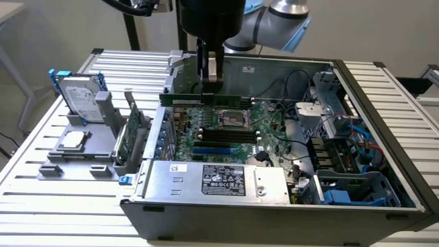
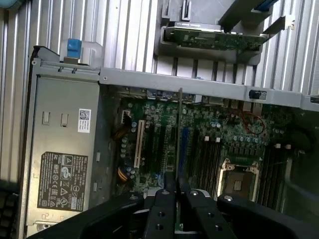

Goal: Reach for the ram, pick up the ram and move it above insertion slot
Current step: 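Pick up the ram and move it above insertion slot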

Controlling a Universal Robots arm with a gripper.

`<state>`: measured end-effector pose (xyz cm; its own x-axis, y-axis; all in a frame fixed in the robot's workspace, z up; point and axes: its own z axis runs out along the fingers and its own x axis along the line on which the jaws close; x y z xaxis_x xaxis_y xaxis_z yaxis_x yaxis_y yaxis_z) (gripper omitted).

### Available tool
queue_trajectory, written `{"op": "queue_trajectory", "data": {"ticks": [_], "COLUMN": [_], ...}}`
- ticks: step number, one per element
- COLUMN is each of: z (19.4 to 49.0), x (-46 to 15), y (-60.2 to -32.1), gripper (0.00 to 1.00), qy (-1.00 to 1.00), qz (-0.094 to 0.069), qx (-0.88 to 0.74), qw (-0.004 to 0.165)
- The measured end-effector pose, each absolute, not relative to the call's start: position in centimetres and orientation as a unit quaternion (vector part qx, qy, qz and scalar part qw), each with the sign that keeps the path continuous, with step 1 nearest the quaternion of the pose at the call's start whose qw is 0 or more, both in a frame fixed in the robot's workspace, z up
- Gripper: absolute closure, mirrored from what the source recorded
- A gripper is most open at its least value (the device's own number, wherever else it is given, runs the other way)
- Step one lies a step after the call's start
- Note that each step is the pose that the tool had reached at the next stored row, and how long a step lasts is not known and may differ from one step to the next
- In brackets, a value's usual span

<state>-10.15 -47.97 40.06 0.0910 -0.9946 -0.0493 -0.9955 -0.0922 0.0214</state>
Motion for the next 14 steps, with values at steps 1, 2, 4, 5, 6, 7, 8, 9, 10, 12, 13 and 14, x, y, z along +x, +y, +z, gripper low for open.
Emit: {"op": "queue_trajectory", "data": {"ticks": [1,2,4,5,6,7,8,9,10,12,13,14], "z": [40.0,40.0,39.9,39.9,39.8,39.8,39.7,39.7,39.7,39.6,39.6,39.6], "x": [-9.8,-9.5,-8.9,-8.6,-8.4,-8.1,-7.9,-7.7,-7.5,-7.1,-7.0,-6.9], "y": [-47.7,-47.5,-46.9,-46.6,-46.3,-46.0,-45.6,-45.3,-44.9,-44.2,-43.7,-43.3], "gripper": [0.86,0.86,0.86,0.86,0.86,0.86,0.86,0.86,0.86,0.86,0.86,0.86], "qy": [0.674,0.674,0.674,0.674,0.674,0.674,0.674,0.674,0.674,0.674,0.674,0.674], "qz": [0.025,0.025,0.025,0.025,0.025,0.025,0.025,0.025,0.024,0.024,0.024,0.023], "qx": [-0.739,-0.739,-0.739,-0.739,-0.739,-0.739,-0.739,-0.739,-0.739,-0.738,-0.739,-0.739], "qw": [0.009,0.009,0.008,0.008,0.008,0.008,0.008,0.008,0.008,0.007,0.007,0.006]}}
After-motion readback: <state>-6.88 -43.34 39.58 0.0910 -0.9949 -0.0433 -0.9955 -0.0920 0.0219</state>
